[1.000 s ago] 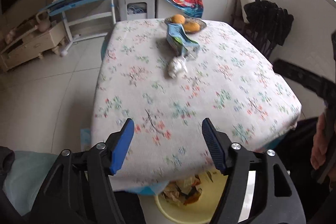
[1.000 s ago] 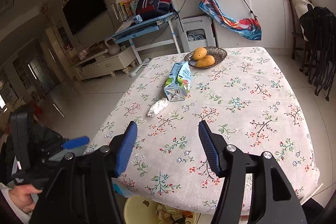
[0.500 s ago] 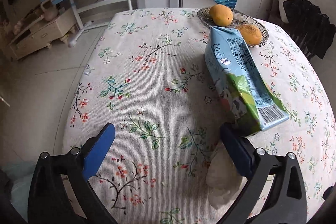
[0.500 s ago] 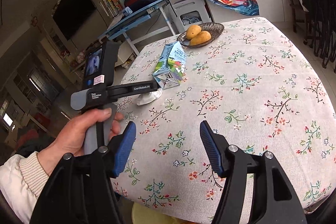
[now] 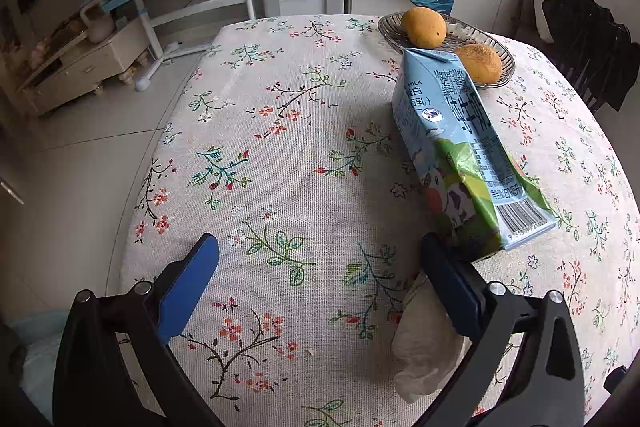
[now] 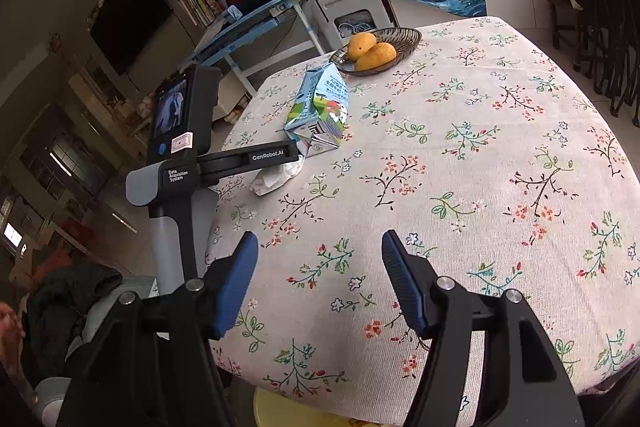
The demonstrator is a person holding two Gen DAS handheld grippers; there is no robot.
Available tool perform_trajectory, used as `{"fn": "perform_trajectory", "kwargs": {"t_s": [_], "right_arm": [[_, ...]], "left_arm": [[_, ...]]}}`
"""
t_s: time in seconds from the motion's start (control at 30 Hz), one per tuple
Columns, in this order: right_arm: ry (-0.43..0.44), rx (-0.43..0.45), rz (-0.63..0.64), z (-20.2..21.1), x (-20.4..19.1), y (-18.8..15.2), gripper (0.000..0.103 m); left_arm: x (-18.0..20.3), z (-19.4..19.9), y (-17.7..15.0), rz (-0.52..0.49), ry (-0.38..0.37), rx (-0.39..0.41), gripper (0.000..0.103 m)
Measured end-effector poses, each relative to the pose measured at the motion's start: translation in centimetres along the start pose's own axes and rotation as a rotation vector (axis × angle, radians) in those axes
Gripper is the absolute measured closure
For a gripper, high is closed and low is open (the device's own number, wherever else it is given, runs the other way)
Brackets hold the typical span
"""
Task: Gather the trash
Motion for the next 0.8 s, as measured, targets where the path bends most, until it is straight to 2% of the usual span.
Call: {"fn": "perform_trajectory", "kwargs": {"t_s": [0.43,0.8], "right_arm": [[-0.067,0.019,0.043,0.2,0.2,-0.6,0.041],[-0.116,-0.008,0.101,-0.2,0.3,-1.6,0.041]], "left_arm": [[0.1,0.0,0.1,0.000,0.000,0.000,0.006],[0.1,0.0,0.1,0.000,0.000,0.000,0.006]]}}
Point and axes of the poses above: each gripper's, at about its wrist camera, not at the fingertips, and z roughly against the way its jaws point, x to its right, y to its top, the point moved 9 cm from there along -z, roughly the way its jaws point, and after that the axes turned 2 degrees about -z, right-handed, at the moved point
